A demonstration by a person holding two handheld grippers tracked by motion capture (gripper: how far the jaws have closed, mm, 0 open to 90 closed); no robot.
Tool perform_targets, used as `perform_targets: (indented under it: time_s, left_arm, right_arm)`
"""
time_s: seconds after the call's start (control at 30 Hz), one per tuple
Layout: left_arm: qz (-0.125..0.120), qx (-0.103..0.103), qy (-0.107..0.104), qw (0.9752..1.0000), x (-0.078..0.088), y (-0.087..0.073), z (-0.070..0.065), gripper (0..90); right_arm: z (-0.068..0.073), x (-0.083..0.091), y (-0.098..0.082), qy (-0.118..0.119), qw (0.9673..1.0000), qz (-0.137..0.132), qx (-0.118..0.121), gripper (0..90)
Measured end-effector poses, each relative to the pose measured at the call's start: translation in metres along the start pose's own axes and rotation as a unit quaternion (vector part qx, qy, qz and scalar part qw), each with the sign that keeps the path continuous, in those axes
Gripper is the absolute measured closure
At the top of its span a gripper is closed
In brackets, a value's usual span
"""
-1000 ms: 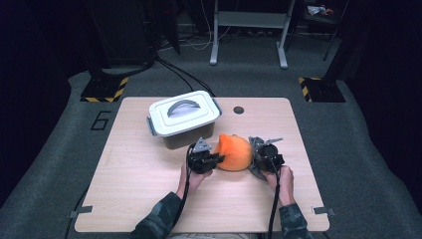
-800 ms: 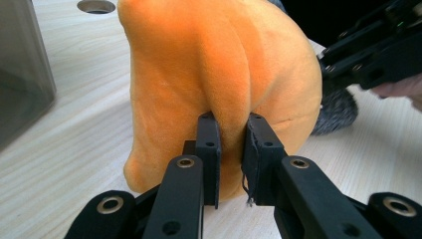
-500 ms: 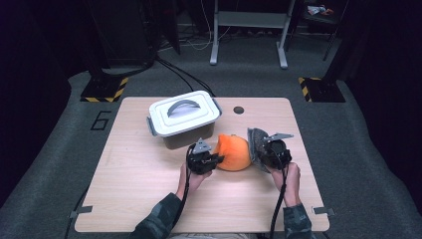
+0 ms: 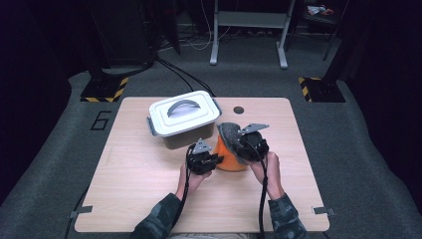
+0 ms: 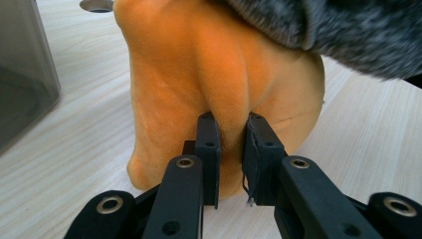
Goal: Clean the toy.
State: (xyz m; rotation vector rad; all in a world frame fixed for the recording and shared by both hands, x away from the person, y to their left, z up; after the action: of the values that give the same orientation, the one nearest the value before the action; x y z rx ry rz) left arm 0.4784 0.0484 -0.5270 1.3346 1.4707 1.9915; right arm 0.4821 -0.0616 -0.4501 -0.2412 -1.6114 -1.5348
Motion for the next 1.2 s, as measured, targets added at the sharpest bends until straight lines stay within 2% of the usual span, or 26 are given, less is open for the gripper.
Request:
perform_targets:
  time_s: [0.1, 0.23, 0.43, 0.53, 0.73, 0.87, 1.0, 1.2]
  left_arm:
    - [0.0, 0.008, -0.004, 1.0, 0.0, -0.001, 0.0, 78.3]
    - [-0.002, 0.009, -0.003, 1.0, -0.001, 0.0, 0.0, 78.3]
    - [-0.002, 0.004, 0.002, 1.0, -0.002, 0.0, 0.0, 78.3]
    - [0.003, -0.006, 0.002, 1.0, -0.001, 0.0, 0.0, 78.3]
    - [0.002, 0.003, -0.001, 1.0, -0.002, 0.001, 0.0, 78.3]
    - [0.002, 0.005, -0.001, 1.0, -0.002, 0.001, 0.0, 78.3]
    - [0.004, 0.004, -0.001, 1.0, -0.002, 0.001, 0.0, 78.4]
    - [0.005, 0.001, 0.0, 1.0, -0.002, 0.001, 0.0, 78.4]
  right_arm:
    - [-0.004, -0.007, -0.002, -0.01, 0.9999, 0.008, 0.003, 74.5]
    - [-0.013, -0.004, -0.005, -0.016, 0.9998, 0.008, -0.004, 74.5]
    - [-0.034, 0.0, -0.014, -0.038, 0.999, 0.011, -0.023, 74.6]
    - [-0.042, 0.0, -0.019, -0.042, 0.9986, 0.01, -0.03, 74.6]
    - [-0.057, -0.001, -0.03, -0.048, 0.9974, 0.015, -0.051, 74.5]
    - [-0.066, -0.004, -0.038, -0.057, 0.9958, 0.026, -0.068, 74.5]
    - [-0.077, -0.01, -0.048, -0.066, 0.9946, 0.034, -0.073, 74.5]
    - [-0.09, -0.026, -0.068, -0.074, 0.9904, 0.067, -0.096, 74.4]
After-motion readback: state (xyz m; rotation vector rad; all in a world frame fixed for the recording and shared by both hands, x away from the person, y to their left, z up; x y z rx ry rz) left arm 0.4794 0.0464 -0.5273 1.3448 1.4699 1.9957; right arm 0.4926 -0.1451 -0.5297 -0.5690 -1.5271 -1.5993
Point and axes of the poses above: each handheld gripper's, and its own axes: x roughly backward along the jaws, y roughly out of its top, z roughly to its left, the point moved 8 cm from there along -x, roughly forward along the jaws, and after that the axes turned 14 degrees about -x, right-handed, at the moved point
